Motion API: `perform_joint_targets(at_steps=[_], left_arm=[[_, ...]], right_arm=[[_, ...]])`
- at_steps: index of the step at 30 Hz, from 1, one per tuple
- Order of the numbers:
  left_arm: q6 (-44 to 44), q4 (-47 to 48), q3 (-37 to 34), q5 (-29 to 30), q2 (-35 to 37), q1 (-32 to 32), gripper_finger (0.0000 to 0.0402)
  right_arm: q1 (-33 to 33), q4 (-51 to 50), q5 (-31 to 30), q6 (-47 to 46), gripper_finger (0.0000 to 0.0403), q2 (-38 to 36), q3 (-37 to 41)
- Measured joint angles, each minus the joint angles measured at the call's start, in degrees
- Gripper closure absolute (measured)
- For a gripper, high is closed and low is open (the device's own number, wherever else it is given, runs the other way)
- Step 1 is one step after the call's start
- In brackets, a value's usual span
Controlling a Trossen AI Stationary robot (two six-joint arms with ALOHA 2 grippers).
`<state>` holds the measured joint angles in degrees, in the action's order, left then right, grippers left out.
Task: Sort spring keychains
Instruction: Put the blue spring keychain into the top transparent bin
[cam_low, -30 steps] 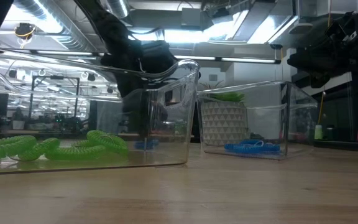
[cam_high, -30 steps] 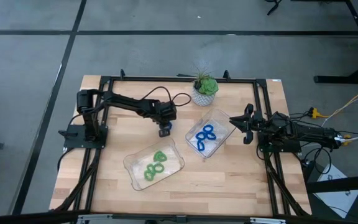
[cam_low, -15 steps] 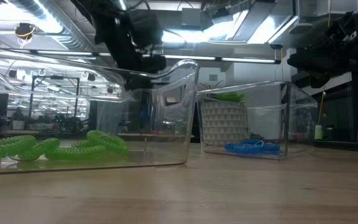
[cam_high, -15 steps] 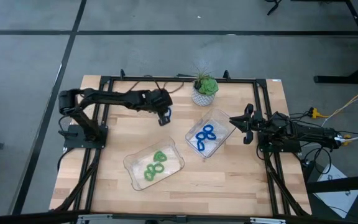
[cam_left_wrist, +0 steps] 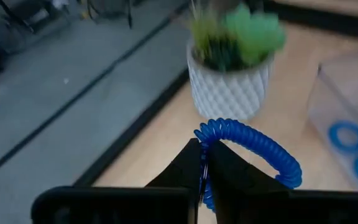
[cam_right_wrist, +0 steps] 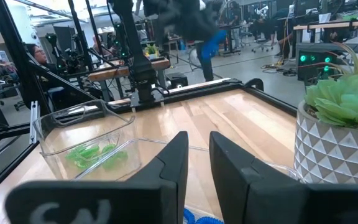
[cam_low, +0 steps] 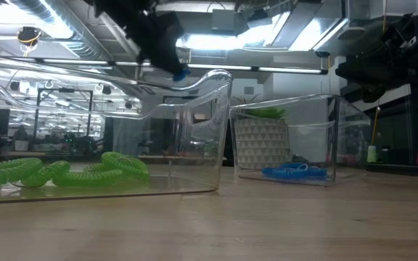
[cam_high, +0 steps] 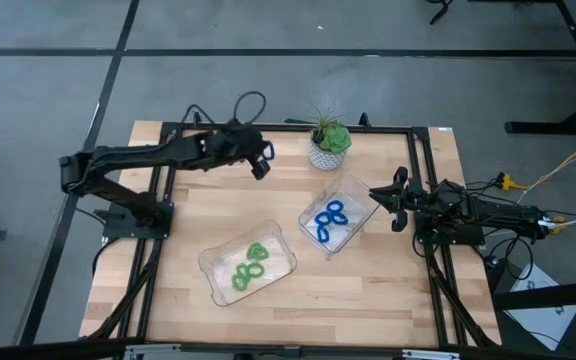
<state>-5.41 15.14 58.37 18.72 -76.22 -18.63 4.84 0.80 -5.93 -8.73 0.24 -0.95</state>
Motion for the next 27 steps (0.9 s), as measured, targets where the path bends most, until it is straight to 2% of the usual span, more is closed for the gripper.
perform_joint_targets(at_steps=[5, 9, 21, 27], left_arm=[[-1.57, -4.26, 0.07, 2.31, 2.98, 0.02, 0.0387], [-3.19, -8.34, 0.07, 1.81, 3.43, 0.02, 0.0387], [-5.42, -25.4, 0.09, -11.16, -1.98, 2.56, 0.0387], [-5.42, -30.87, 0.09, -16.98, -5.82, 5.47, 0.0387]], right_arm=[[-0.01, 0.0, 0.0, 0.0, 0.0336, 0.0, 0.0], [-0.02, 0.0, 0.0, 0.0, 0.0336, 0.0, 0.0], [0.0, 0.0, 0.0, 0.0, 0.0336, 0.01, 0.0], [-0.01, 0.0, -0.01, 0.0, 0.0336, -0.01, 0.0]])
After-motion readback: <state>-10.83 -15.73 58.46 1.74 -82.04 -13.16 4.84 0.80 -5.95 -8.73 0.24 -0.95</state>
